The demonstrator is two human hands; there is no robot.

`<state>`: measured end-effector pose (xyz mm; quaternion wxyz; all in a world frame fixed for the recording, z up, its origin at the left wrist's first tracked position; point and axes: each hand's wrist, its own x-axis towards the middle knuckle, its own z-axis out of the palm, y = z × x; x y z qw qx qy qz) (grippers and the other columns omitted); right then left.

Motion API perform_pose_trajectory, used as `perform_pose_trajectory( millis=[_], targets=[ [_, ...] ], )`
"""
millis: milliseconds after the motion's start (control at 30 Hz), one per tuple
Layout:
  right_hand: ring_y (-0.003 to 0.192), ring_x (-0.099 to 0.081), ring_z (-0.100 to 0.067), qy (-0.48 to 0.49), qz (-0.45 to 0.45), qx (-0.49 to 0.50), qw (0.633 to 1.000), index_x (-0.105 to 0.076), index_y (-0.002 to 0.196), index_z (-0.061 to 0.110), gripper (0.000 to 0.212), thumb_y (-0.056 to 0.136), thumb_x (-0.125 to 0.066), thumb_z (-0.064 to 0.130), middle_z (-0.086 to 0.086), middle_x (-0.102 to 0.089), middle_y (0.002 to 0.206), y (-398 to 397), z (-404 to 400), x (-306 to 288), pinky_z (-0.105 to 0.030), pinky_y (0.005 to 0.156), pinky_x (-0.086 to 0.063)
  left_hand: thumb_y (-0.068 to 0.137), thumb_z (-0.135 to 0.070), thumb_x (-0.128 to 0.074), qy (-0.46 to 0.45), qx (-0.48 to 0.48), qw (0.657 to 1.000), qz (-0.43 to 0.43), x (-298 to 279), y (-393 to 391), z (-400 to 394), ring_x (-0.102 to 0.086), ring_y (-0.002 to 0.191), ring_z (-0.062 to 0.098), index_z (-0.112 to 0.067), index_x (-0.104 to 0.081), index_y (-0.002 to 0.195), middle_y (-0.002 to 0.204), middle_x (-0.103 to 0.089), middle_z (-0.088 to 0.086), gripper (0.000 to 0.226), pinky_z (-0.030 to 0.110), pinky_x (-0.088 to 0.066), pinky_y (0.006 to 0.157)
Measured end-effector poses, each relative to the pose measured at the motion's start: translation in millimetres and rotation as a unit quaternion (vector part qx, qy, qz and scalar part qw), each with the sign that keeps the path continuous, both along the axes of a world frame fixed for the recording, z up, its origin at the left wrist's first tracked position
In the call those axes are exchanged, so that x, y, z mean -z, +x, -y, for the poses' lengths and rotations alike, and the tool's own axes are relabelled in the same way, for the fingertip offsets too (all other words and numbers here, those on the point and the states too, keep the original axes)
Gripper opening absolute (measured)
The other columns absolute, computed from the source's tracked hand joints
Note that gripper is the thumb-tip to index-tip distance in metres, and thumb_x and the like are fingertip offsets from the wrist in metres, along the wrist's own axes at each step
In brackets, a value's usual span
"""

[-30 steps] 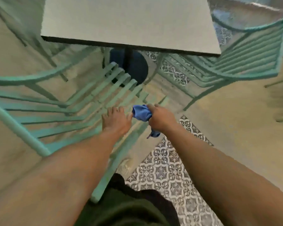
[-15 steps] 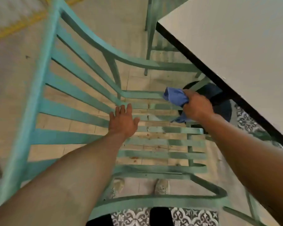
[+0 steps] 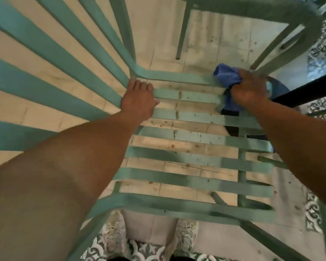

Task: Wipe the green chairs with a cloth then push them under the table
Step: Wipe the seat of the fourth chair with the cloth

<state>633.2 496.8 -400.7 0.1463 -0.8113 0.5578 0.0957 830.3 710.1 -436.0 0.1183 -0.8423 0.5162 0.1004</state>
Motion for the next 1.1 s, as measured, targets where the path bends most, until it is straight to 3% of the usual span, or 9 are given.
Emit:
perform_pose_trajectory(
  millis=[67, 133, 333, 433, 567, 667, 833, 1000, 1100],
  targets=[
    [0.144, -0.002, -0.04, -0.002, -0.013, 0.052, 0.999, -0.019, 0.148, 0.034, 0.062, 0.091, -0.045, 0.026, -0.009, -0.005, 0.16, 5, -16, 27, -0.06, 0.113, -0.008, 0.099, -0.048, -0.035, -0.019, 0.0, 1.0, 0.008, 11, 3, 2, -0.043, 0.121, 0.036, -0.002, -0.047, 0.127, 0.125, -0.053, 0.021, 0.056, 0.046, -0.015, 0.114],
    [0.144, 0.0, -0.043, -0.044, -0.005, 0.058, 0.997, -0.016, 0.149, 0.03, 0.066, 0.089, -0.044, 0.031, -0.012, -0.005, 0.16, 24, -34, 40, -0.062, 0.113, -0.004, 0.099, -0.05, -0.035, -0.041, 0.003, 0.999, 0.011, 18, 5, 4, -0.045, 0.118, 0.036, -0.003, -0.051, 0.123, 0.121, -0.056, 0.02, 0.056, 0.045, -0.018, 0.112],
    [0.14, -0.017, -0.039, 0.002, 0.075, -0.225, 0.971, -0.024, 0.149, 0.028, 0.063, 0.089, -0.042, 0.029, -0.006, -0.025, 0.154, 150, -118, 48, -0.053, 0.113, -0.012, 0.097, -0.027, -0.04, -0.05, 0.034, 0.997, 0.042, 19, 2, 2, -0.048, 0.114, 0.036, -0.004, -0.052, 0.126, 0.119, -0.059, 0.019, 0.039, 0.044, -0.022, 0.11],
    [0.138, -0.024, -0.033, -0.007, 0.086, -0.306, 0.948, -0.03, 0.147, 0.024, 0.058, 0.091, -0.045, 0.023, -0.003, -0.029, 0.154, 129, -104, 40, -0.046, 0.112, -0.016, 0.099, -0.034, -0.042, -0.073, 0.026, 0.997, 0.027, 16, 1, 2, -0.048, 0.115, 0.038, -0.002, -0.053, 0.125, 0.119, -0.059, 0.023, 0.043, 0.044, -0.02, 0.11],
    [0.113, -0.051, -0.03, -0.058, 0.119, -0.162, 0.978, -0.051, 0.124, 0.017, 0.033, 0.092, -0.046, 0.015, -0.009, -0.054, 0.125, 2, -47, 34, -0.043, 0.093, -0.041, 0.097, -0.05, -0.04, -0.074, -0.005, 0.997, 0.009, 13, 3, 2, -0.047, 0.115, 0.039, -0.001, -0.054, 0.12, 0.118, -0.058, 0.024, 0.055, 0.044, -0.02, 0.109],
    [0.092, -0.059, -0.034, -0.134, 0.086, 0.002, 0.987, -0.055, 0.105, 0.012, 0.015, 0.09, -0.05, 0.013, -0.016, -0.06, 0.102, -76, -18, 13, -0.038, 0.075, -0.04, 0.097, -0.051, -0.041, -0.082, -0.002, 0.997, 0.008, 15, 4, 2, -0.048, 0.113, 0.037, -0.003, -0.055, 0.117, 0.115, -0.059, 0.022, 0.054, 0.043, -0.022, 0.107],
    [0.122, -0.045, -0.04, -0.094, 0.011, 0.057, 0.994, -0.05, 0.124, 0.011, 0.035, 0.09, -0.046, 0.02, -0.021, -0.05, 0.13, -35, -43, 27, -0.055, 0.102, -0.036, 0.097, -0.051, -0.042, -0.09, -0.001, 0.996, 0.008, 15, 4, 2, -0.05, 0.11, 0.036, -0.005, -0.056, 0.114, 0.112, -0.061, 0.019, 0.051, 0.042, -0.024, 0.105],
    [0.143, -0.015, -0.033, -0.009, 0.087, -0.19, 0.978, -0.035, 0.144, 0.022, 0.054, 0.091, -0.044, 0.023, -0.004, -0.033, 0.151, 107, -165, 42, -0.053, 0.116, -0.005, 0.092, -0.028, -0.05, -0.073, 0.033, 0.997, 0.017, 17, 6, 4, -0.051, 0.113, 0.036, -0.006, -0.057, 0.122, 0.118, -0.06, 0.02, 0.038, 0.042, -0.029, 0.102],
    [0.145, -0.011, -0.03, -0.008, 0.074, -0.242, 0.968, -0.028, 0.147, 0.025, 0.059, 0.091, -0.047, 0.022, -0.001, -0.026, 0.155, 86, -149, 39, -0.054, 0.116, -0.006, 0.088, -0.026, -0.056, -0.06, 0.036, 0.997, 0.029, 17, 8, 3, -0.053, 0.109, 0.037, -0.006, -0.06, 0.117, 0.112, -0.062, 0.021, 0.036, 0.041, -0.03, 0.102]
  ],
)
